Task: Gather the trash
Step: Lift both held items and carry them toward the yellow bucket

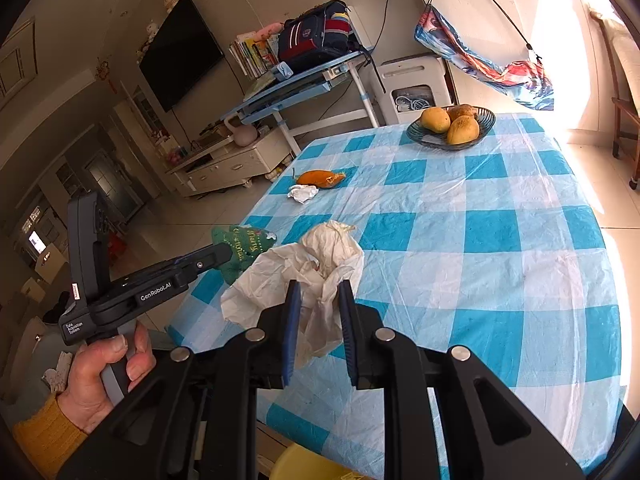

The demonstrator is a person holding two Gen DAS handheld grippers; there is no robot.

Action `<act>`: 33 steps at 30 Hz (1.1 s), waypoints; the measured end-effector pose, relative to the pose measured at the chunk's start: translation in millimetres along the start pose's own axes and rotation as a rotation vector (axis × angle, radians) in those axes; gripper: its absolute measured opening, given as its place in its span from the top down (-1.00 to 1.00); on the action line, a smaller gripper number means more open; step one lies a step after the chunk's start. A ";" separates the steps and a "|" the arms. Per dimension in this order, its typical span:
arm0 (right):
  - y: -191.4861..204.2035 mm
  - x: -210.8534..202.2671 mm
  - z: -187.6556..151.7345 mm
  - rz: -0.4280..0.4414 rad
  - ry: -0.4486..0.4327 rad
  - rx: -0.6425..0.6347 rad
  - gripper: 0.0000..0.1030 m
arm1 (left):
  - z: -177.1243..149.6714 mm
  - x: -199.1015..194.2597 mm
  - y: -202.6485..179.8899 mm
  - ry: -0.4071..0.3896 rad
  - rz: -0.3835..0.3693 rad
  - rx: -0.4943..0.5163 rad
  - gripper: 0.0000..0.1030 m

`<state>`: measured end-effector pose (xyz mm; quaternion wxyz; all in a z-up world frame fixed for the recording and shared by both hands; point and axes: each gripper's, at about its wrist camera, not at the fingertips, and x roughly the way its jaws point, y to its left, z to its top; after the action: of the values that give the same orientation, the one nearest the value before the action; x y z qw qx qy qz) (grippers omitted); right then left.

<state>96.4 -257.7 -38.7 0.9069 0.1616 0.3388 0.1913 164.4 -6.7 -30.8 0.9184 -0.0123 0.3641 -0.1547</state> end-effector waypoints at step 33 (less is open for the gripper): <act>50.6 -20.1 -113.0 -0.115 0.296 -0.133 0.59 | -61.8 -80.2 -38.9 -0.024 0.019 0.084 0.60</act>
<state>-6.1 -204.1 -87.4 0.8652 0.0516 0.4641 0.1828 57.0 -14.6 -17.7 0.9238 0.0278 0.3463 -0.1609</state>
